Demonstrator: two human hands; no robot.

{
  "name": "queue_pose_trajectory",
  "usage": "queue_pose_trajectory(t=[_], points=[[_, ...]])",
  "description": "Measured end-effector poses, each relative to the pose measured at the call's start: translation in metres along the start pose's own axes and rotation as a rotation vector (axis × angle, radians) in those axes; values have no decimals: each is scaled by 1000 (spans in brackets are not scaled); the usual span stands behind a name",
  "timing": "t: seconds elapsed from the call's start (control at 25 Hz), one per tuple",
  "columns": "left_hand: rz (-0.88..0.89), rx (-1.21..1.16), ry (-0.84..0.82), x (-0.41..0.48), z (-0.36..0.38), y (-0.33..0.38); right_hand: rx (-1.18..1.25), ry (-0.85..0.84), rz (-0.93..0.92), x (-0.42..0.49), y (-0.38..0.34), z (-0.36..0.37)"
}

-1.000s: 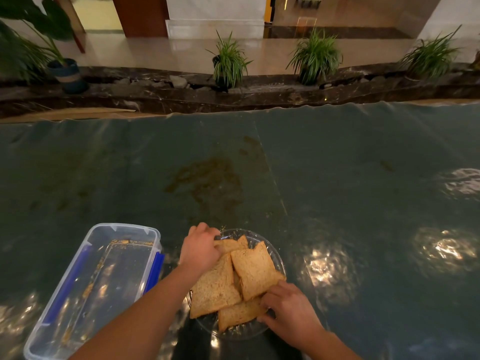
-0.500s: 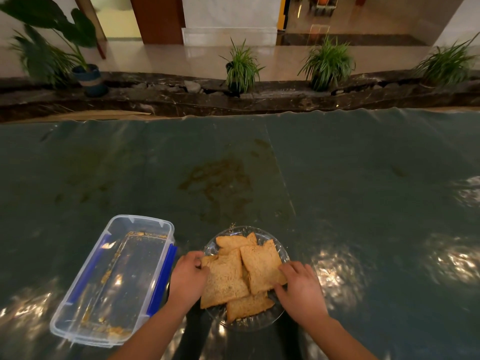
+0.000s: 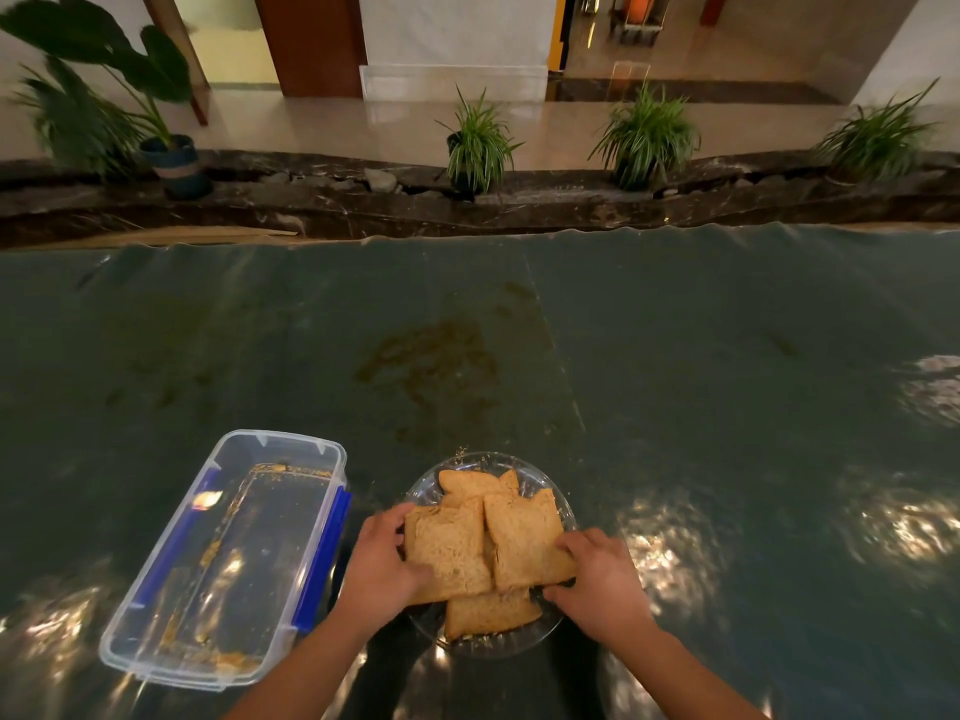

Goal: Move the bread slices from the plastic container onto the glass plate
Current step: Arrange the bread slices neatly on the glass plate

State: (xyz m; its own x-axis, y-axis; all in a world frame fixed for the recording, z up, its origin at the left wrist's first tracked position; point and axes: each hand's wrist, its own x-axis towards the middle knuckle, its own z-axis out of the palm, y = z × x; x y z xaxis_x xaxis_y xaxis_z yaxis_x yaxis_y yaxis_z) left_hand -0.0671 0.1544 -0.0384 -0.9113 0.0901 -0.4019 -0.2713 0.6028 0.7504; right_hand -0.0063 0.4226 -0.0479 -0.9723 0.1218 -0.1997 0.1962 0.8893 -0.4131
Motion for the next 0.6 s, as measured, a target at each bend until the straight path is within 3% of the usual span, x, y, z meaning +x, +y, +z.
queue_pose_trajectory(t=[0.16, 0.44, 0.6], points=[[138, 187, -67, -4, 0, 1, -55, 19, -58, -1, -1, 0], [175, 244, -93, -5, -3, -3, -61, -7, -67, -2, -1, 5], [153, 160, -75, -7, -4, -5, -63, 21, -66, 2, -1, 5]])
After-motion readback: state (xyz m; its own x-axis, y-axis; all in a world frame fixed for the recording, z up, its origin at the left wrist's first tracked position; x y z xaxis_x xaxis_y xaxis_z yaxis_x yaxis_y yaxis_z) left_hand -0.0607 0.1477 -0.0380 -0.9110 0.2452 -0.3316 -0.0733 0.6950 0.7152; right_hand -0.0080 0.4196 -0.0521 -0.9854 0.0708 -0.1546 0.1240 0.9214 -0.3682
